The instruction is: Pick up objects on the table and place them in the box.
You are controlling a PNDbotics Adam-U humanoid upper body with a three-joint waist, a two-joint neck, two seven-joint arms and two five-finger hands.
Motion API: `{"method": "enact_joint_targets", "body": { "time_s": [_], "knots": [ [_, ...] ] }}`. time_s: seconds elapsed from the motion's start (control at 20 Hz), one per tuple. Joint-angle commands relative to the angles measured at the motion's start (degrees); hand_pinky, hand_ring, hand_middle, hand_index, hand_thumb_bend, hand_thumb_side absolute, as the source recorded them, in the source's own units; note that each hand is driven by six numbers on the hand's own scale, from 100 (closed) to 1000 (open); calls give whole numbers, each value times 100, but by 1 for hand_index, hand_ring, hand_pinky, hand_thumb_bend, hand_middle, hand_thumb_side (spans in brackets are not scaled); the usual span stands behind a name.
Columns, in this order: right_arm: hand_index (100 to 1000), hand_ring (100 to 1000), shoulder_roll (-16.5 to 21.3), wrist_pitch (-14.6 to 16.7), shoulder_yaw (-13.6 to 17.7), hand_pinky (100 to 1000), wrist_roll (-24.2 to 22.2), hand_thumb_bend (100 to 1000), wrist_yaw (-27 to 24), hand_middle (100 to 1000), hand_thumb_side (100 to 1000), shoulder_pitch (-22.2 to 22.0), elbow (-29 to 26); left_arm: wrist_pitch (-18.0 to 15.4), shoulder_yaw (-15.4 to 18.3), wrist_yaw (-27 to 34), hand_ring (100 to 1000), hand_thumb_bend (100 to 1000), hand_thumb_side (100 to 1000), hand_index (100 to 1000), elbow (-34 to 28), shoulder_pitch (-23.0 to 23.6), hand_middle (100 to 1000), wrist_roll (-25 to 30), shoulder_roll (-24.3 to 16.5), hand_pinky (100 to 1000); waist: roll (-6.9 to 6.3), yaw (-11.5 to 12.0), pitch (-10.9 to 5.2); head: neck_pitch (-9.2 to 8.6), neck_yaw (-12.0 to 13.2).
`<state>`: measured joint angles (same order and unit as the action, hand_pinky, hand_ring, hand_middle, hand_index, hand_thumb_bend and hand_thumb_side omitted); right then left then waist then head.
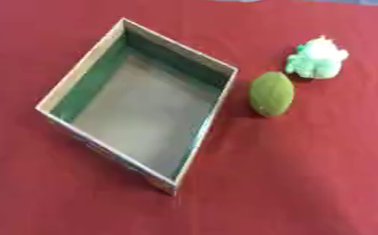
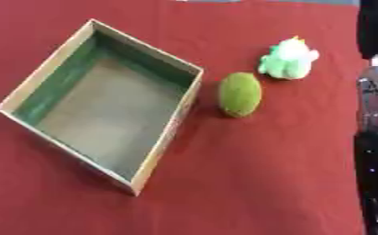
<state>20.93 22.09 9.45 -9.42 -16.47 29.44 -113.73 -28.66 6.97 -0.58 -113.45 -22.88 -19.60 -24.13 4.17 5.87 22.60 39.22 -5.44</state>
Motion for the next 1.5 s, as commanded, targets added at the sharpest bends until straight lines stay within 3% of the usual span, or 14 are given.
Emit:
{"method": "enact_joint_targets", "body": {
  "time_s": [0.05, 0.35, 0.5, 0.6, 0.75, 0.95, 1.1, 1.25, 1.5],
  "knots": [
    [909, 956, 137, 11, -2, 918, -21, 100, 5, 646, 485, 47, -86, -7, 14, 2, 799, 199, 667, 916, -114, -57, 721, 21, -100, 841, -108, -5, -58, -20, -8],
    [912, 957, 207, 16, 52, 915, 41, 100, -2, 653, 509, 109, -86, -9, 54, -4, 800, 202, 661, 916, -114, -80, 722, -11, -96, 841, -99, 22, -60, -22, 89],
    [914, 957, 514, 71, 77, 907, 73, 100, 108, 654, 470, 26, -86, -3, 71, -25, 799, 201, 663, 916, -114, -55, 722, -33, -133, 841, -68, -19, -84, 14, 131],
    [914, 954, 927, 230, 60, 901, 83, 100, 275, 654, 470, -135, -86, 9, 78, -46, 799, 200, 665, 916, -114, -13, 722, -41, -170, 841, -33, -61, -106, 49, 169],
    [908, 947, 1893, 605, -20, 880, 111, 100, 718, 660, 470, -619, -86, 27, 92, -86, 799, 197, 668, 915, -114, 51, 722, -57, -247, 841, 42, -136, -132, 99, 245],
    [903, 937, 2997, 946, -50, 861, 450, 100, 1342, 682, 424, -1274, -86, 44, 94, -140, 799, 193, 672, 915, -114, 117, 722, -69, -326, 841, 103, -216, -142, 110, 332],
    [902, 934, 3676, 953, 1, 853, 890, 100, 1814, 701, 323, -1758, -86, 46, 105, -179, 799, 192, 672, 915, -114, 159, 722, -86, -374, 841, 128, -282, -145, 92, 372],
    [909, 943, 4124, 843, -22, 848, 1236, 100, 2355, 731, 228, -2177, -86, 42, 122, -213, 799, 193, 671, 915, -114, 183, 722, -115, -408, 841, 144, -326, -143, 48, 424],
    [922, 956, 4602, 632, -171, 848, 1334, 100, 3138, 776, 199, -2543, -86, 45, 132, -271, 799, 189, 673, 915, -114, 245, 722, -149, -466, 841, 184, -389, -151, 2, 499]
  ]
}}
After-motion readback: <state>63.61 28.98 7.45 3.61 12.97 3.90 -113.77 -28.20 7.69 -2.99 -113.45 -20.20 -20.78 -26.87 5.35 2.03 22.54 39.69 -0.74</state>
